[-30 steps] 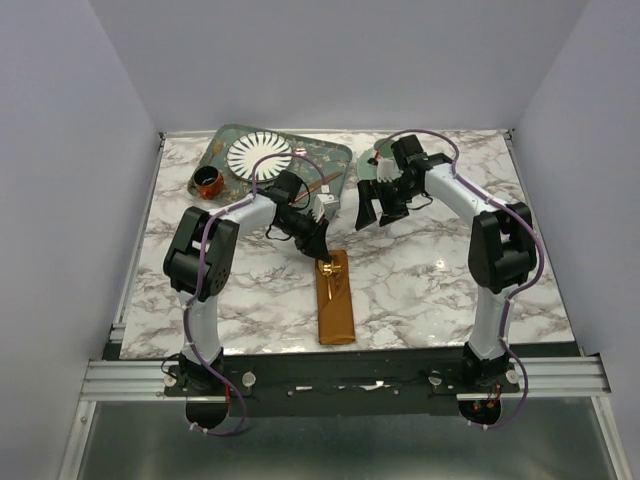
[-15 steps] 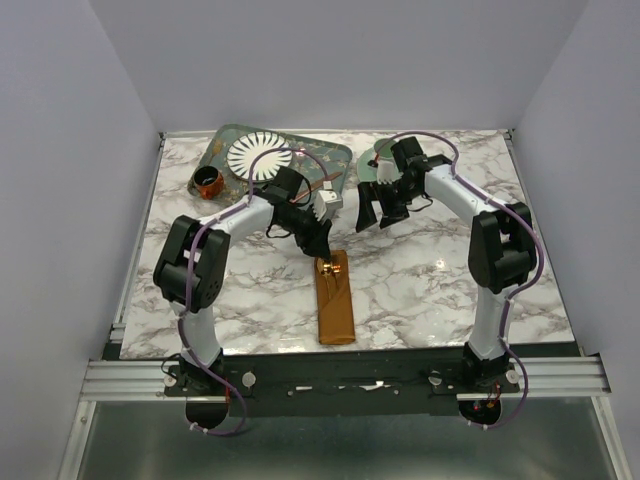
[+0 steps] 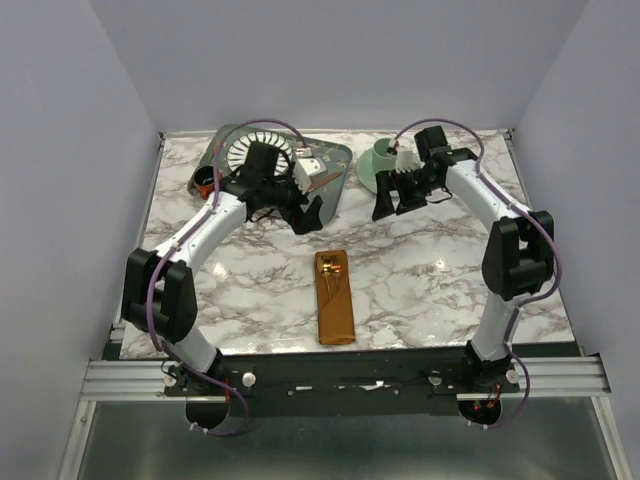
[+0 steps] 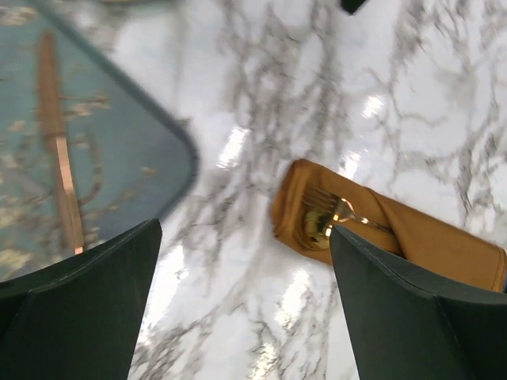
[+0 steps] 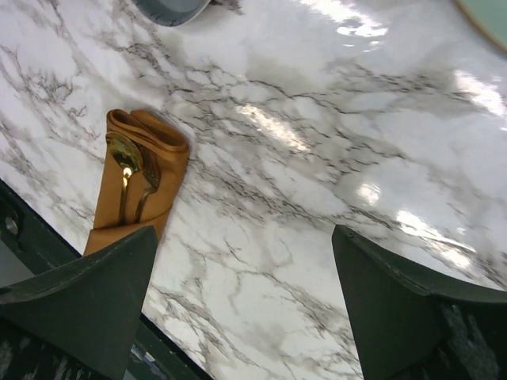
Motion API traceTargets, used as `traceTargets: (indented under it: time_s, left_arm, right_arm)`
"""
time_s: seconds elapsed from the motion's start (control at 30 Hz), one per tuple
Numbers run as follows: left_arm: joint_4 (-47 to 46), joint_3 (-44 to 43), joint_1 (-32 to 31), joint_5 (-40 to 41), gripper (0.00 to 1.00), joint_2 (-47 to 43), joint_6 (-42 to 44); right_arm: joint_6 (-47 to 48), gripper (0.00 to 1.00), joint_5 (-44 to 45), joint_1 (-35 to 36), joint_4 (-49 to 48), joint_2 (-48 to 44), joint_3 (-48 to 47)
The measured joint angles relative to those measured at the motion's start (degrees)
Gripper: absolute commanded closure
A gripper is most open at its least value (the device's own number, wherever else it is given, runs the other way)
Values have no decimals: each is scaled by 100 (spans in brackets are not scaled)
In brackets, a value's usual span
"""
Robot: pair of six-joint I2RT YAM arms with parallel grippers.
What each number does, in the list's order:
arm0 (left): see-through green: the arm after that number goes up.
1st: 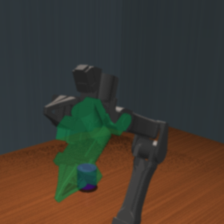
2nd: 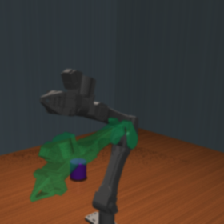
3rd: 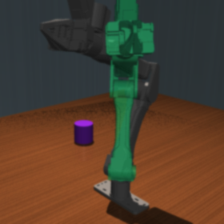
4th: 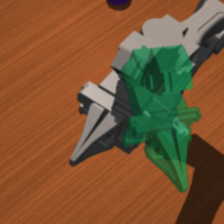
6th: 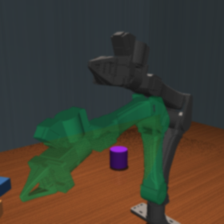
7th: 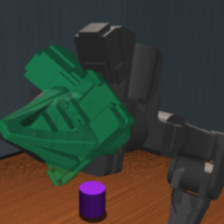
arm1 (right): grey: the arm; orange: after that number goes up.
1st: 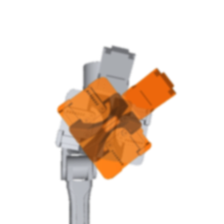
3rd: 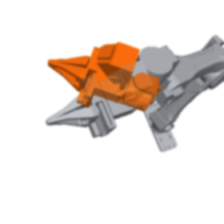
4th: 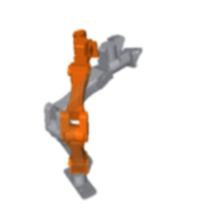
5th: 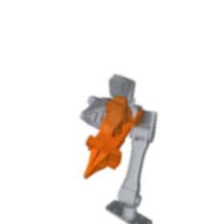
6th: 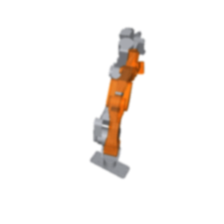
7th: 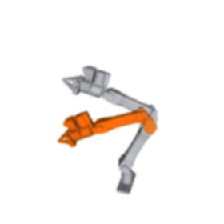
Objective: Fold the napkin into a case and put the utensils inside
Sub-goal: Reset both arms
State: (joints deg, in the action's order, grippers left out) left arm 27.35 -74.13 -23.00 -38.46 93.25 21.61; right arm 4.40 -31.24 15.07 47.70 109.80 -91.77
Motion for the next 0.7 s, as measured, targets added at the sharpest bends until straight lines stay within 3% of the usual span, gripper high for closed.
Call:
traceTargets:
  time_s: [0.33, 0.43, 0.7]
  left_arm:
    - [614, -1397, 1615, 992, 1, -195, -1132]
    - [741, -1086, 1705, 1510, 1, -415, -1209]
    - [866, 726, 1644, 2186, 1, -1318, -1458]
  right_arm:
    - [332, 0, -9, -1738, 94, -1049, 306]
    - [391, 0, 87, -2118, 127, -1615, 907]
    - [417, 0, 144, -2081, -57, -2907, 2734]
